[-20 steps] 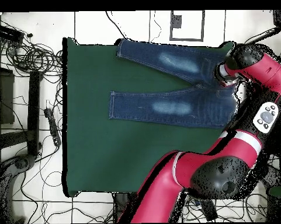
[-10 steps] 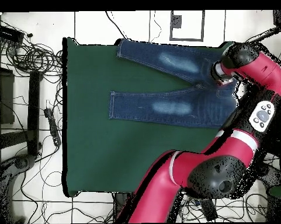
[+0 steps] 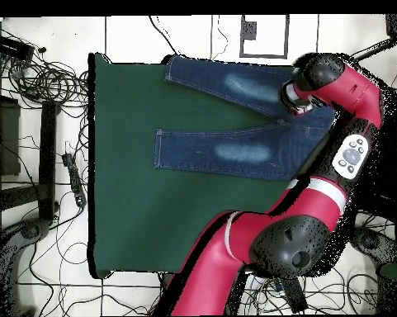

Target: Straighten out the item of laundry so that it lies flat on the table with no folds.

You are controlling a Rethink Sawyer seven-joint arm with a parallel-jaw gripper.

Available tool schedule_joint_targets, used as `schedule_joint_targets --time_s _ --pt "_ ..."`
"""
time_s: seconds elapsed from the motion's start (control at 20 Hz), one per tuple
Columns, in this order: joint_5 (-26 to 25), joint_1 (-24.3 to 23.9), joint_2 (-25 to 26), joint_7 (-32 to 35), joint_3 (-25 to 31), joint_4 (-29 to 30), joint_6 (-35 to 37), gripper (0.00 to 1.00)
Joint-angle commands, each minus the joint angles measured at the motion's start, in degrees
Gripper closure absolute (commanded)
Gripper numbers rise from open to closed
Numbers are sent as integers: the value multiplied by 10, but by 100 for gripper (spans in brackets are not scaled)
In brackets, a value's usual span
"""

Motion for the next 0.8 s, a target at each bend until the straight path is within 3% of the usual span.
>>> schedule_joint_targets --time_s 0.05,0.45,0.8 --pt "10 39 -5 168 39 55 80 100" --pt "17 67 -8 207 53 75 66 100" --pt "21 111 -26 228 107 129 42 100"
